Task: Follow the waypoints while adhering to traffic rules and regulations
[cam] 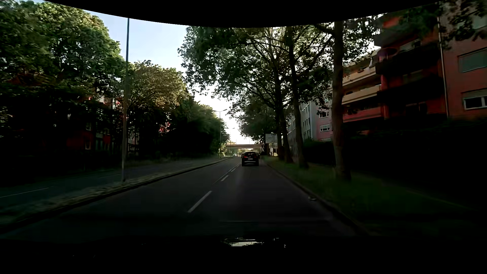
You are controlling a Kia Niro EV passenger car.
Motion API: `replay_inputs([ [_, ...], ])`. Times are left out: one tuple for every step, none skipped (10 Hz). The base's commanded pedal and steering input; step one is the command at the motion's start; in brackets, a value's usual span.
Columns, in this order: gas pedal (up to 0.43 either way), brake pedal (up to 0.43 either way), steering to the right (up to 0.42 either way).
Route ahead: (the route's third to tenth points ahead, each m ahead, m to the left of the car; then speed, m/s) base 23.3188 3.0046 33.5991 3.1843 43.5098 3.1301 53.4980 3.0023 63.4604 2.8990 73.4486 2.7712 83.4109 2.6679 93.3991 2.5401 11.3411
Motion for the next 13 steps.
replay_inputs([
  [0.118,0.0,0.002],
  [0.118,0.0,0.002],
  [0.118,0.0,0.002],
  [0.118,0.0,0.002],
  [0.118,0.0,0.002],
  [0.118,0.0,0.002],
  [0.118,0.0,0.002],
  [0.11,0.0,0.002],
  [0.087,0.0,0.002],
  [0.067,0.0,0.002],
  [0.067,0.0,0.003],
  [0.067,0.0,0.004],
  [0.067,0.0,0.004],
])
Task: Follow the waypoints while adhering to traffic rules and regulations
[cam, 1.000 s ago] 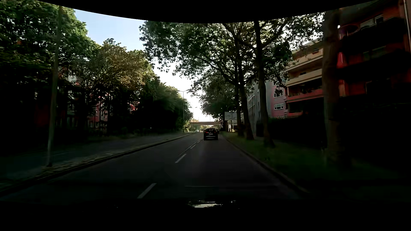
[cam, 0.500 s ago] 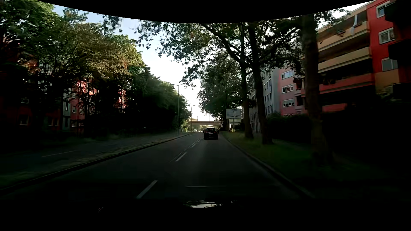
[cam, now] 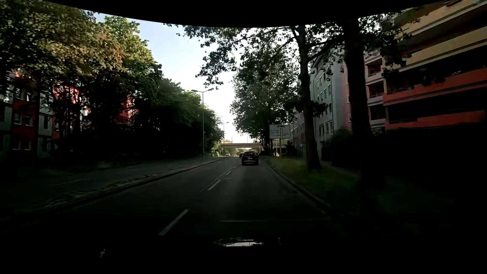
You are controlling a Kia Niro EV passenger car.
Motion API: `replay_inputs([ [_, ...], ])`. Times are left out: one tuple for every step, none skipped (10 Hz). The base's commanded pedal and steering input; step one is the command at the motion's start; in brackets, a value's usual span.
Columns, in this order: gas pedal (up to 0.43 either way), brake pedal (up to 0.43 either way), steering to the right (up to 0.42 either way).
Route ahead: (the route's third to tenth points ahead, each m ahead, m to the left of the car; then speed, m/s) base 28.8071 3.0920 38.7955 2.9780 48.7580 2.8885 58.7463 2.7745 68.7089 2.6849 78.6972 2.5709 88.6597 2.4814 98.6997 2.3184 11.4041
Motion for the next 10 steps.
replay_inputs([
  [0.067,0.0,0.004],
  [0.067,0.0,0.004],
  [0.067,0.0,0.004],
  [0.067,0.0,0.004],
  [0.067,0.0,0.004],
  [0.067,0.0,0.004],
  [0.067,0.0,0.004],
  [0.079,0.0,0.005],
  [0.079,0.0,0.005],
  [0.079,0.0,0.004],
])
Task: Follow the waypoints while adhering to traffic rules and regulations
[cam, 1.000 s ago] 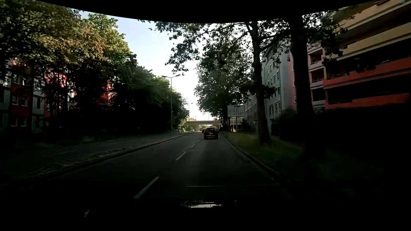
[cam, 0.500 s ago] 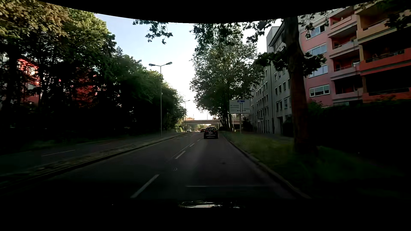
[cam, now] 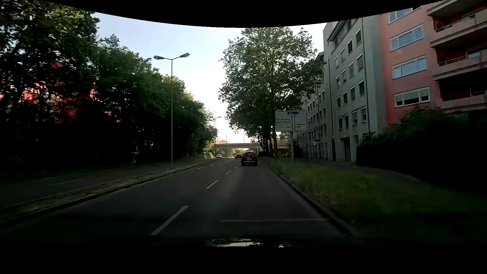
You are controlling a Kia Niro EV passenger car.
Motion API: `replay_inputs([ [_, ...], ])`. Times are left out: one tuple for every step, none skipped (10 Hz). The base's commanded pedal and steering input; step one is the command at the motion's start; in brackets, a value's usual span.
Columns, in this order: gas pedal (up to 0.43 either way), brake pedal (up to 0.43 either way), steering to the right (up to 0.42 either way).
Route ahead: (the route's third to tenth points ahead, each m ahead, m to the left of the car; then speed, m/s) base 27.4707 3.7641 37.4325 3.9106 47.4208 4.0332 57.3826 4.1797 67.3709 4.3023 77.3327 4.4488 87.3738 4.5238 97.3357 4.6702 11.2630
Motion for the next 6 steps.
replay_inputs([
  [0.079,0.0,0.004],
  [0.079,0.0,0.004],
  [0.079,0.0,0.004],
  [0.079,0.0,0.003],
  [0.079,0.0,0.003],
  [0.079,0.0,0.003],
])
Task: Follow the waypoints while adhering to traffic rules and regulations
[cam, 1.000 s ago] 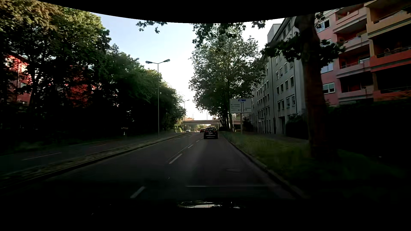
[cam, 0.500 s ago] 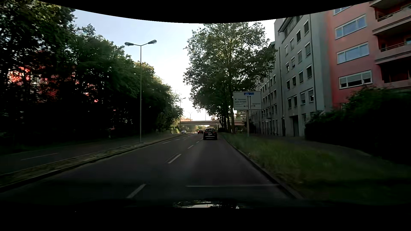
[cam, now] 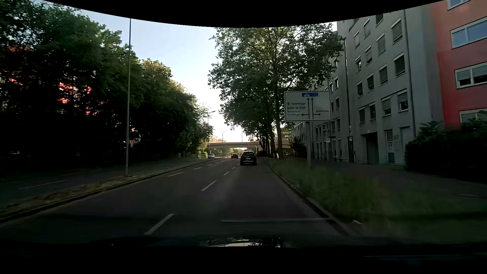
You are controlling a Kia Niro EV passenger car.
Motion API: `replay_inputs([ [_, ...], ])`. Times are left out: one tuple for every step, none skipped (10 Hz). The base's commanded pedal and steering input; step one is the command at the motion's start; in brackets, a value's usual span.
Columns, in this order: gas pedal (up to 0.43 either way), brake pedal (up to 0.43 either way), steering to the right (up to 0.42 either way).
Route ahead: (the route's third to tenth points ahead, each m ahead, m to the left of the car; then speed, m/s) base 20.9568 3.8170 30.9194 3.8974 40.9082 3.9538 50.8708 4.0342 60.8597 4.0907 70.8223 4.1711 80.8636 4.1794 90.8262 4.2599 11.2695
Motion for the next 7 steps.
replay_inputs([
  [0.087,0.0,0.003],
  [0.087,0.0,0.003],
  [0.087,0.0,0.003],
  [0.087,0.0,0.003],
  [0.087,0.0,0.003],
  [0.087,0.0,0.003],
  [0.087,0.0,0.002],
])
